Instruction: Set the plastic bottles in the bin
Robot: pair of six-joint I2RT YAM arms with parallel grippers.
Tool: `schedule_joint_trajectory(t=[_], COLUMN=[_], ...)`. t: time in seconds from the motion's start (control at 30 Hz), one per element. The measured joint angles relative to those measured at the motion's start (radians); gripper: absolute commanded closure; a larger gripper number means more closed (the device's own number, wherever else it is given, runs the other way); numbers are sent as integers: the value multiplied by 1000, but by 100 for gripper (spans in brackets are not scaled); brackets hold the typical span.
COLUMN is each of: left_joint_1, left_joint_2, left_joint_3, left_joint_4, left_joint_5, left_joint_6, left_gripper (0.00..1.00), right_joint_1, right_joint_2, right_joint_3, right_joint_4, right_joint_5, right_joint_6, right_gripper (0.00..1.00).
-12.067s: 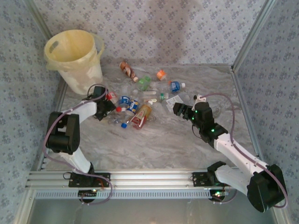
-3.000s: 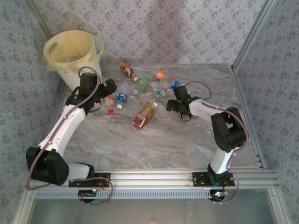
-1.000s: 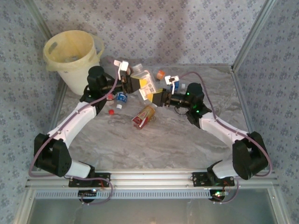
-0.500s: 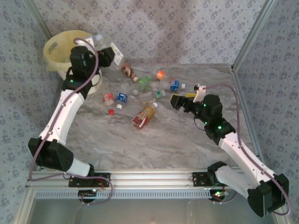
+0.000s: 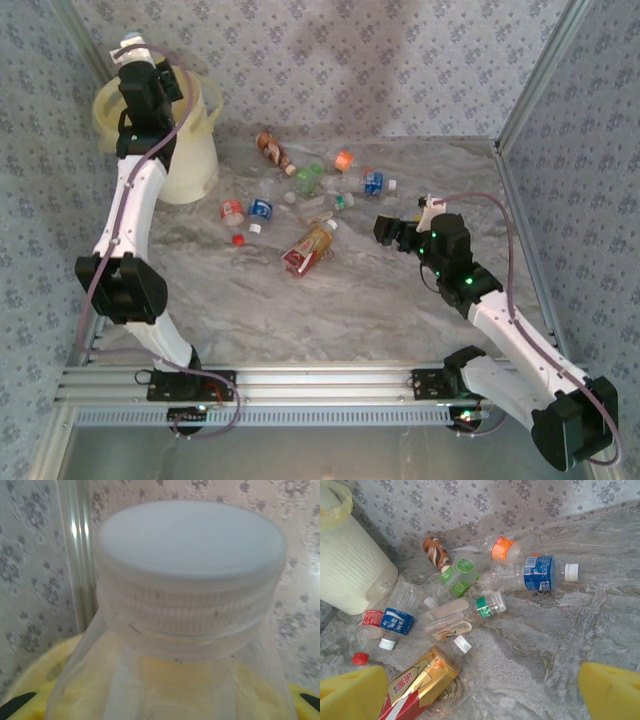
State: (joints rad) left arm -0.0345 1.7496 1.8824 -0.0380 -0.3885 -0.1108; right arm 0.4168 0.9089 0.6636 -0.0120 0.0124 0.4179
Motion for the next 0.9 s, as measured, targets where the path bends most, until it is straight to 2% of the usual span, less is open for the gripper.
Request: schedule_joint_trajectory(t=[0.13,0.27,0.57,0.8,0.9], left_joint_1=[39,85,142,140,146], left_joint_2=[113,208,359,433,439], left_joint_3=[143,253,370,466,504], left_joint_4=[-12,-65,-249,-384,-428], left_joint_5=[-13,0,160,299,372], left_joint_6=[16,-23,-227,-356,-410], left_gripper=[56,53,49,30,18], right_joint_1=[0,0,0,0,0], right_joint_2=[1,1,-10,-13,-13], right_joint_3=[0,0,0,0,-1], right_joint_4=[10,10,-2,-16,-16], right_joint_5=[4,14,32,43,45], right_joint_6=[3,4,11,15,15], right_gripper=[0,0,0,0,0])
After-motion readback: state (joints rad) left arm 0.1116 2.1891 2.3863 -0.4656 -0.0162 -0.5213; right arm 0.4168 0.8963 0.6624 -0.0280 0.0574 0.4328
